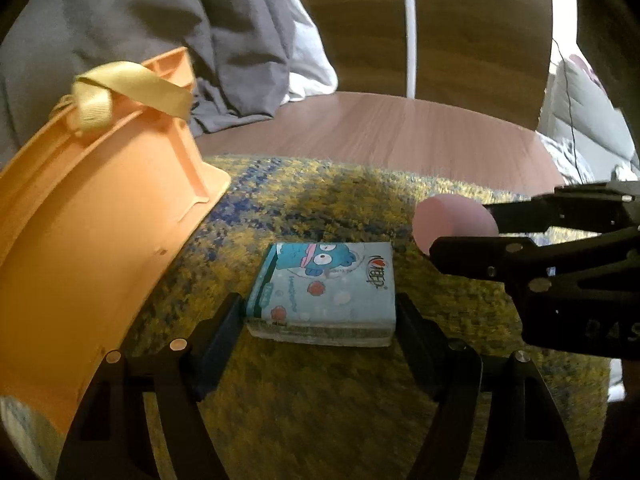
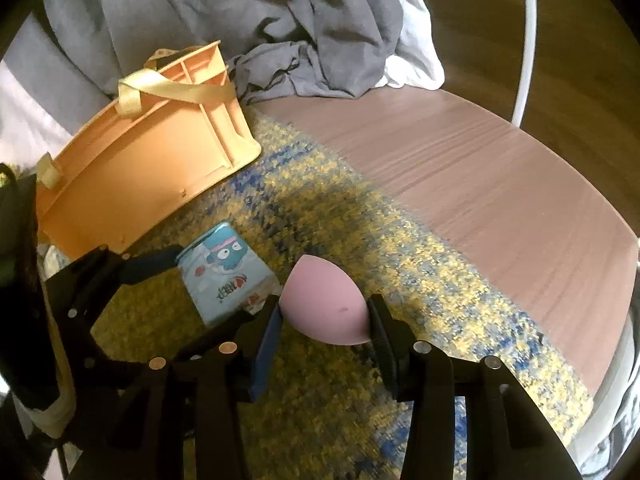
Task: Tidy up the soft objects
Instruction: 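Grasp the blue tissue pack with the left tool while the right tool grasps the pink sponge, then carry the tissue pack and pink sponge over the crate and release both inside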
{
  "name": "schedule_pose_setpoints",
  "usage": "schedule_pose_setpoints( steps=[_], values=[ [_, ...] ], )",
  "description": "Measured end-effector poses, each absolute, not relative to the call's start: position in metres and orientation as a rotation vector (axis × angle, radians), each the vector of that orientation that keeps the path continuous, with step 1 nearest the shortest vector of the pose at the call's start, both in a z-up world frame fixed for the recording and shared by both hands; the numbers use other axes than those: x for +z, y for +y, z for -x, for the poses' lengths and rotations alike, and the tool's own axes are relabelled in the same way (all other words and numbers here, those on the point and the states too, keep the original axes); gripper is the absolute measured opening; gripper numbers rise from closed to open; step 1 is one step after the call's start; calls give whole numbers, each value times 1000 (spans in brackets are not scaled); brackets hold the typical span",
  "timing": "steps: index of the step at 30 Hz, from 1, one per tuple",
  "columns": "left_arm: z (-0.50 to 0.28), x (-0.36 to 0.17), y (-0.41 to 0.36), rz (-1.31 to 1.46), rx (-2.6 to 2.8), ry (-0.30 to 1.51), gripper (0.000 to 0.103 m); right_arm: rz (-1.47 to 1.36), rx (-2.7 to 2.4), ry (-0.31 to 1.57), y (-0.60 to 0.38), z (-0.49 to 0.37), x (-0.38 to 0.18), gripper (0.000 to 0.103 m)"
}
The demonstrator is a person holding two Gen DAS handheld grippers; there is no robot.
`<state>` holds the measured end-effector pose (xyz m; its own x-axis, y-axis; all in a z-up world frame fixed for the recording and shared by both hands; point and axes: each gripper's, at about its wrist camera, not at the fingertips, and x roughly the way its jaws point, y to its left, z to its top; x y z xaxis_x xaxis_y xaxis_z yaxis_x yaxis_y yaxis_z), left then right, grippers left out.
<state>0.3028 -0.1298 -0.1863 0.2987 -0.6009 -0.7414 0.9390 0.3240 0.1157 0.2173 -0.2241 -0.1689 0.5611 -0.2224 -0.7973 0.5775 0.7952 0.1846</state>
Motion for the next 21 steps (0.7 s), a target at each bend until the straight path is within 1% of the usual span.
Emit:
schedule_pose_setpoints(
  steps=[21],
  values=[
    [-263,-123,-71,-317,-750,651,72,-408,-355,751,-216,-188,-121,44]
  ],
)
